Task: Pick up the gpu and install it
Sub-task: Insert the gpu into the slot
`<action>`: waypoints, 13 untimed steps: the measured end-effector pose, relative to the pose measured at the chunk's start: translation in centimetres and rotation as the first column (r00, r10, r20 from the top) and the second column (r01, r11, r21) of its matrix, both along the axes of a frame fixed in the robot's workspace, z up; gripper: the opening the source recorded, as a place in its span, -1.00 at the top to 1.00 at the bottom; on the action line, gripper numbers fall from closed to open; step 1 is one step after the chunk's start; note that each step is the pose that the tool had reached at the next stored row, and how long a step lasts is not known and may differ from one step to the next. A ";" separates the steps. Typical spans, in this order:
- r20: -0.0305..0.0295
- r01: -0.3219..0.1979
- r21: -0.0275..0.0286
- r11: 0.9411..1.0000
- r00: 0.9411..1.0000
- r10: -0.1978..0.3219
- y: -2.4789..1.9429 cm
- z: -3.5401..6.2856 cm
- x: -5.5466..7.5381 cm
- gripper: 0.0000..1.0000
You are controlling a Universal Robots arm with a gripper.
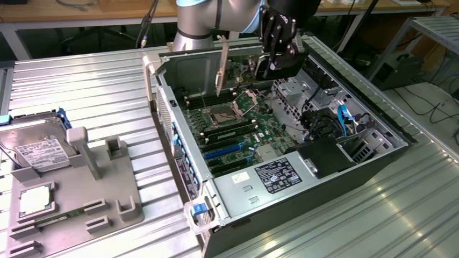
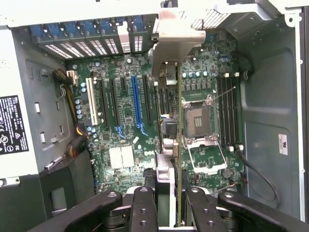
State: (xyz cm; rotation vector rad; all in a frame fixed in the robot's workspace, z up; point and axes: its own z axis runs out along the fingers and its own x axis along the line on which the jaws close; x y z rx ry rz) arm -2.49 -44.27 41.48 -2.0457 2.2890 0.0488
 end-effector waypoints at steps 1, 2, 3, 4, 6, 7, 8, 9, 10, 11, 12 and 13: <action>0.000 0.000 0.000 1.000 1.000 0.000 0.00 -0.02 -0.1 0.44; 0.000 0.000 0.000 1.000 1.000 0.000 0.00 -0.05 -0.2 0.44; 0.000 0.000 0.000 1.000 1.000 0.000 0.00 -0.08 -0.2 0.44; 0.000 0.000 0.000 1.000 1.000 0.000 0.00 -0.13 -0.2 0.44; 0.000 0.000 0.003 1.000 1.000 0.000 -0.01 -0.41 -0.2 0.44; 0.000 0.000 0.005 1.000 1.000 0.000 -0.01 -0.53 -0.2 0.44; 0.000 0.000 0.005 1.000 1.000 0.000 -0.01 -0.61 -0.2 0.44; 0.000 0.000 0.006 1.000 1.000 0.000 0.00 -0.69 -0.2 0.44; 0.000 0.000 0.006 1.000 1.000 0.000 -0.01 -0.78 -0.3 0.44; 0.000 -0.001 0.006 1.000 1.000 0.001 -0.01 -0.85 -0.3 0.44; 0.000 -0.005 0.007 1.000 1.000 0.005 -0.01 -0.90 -0.4 0.44; 0.000 -0.010 0.009 1.000 1.000 0.010 -0.03 -0.94 -0.6 0.44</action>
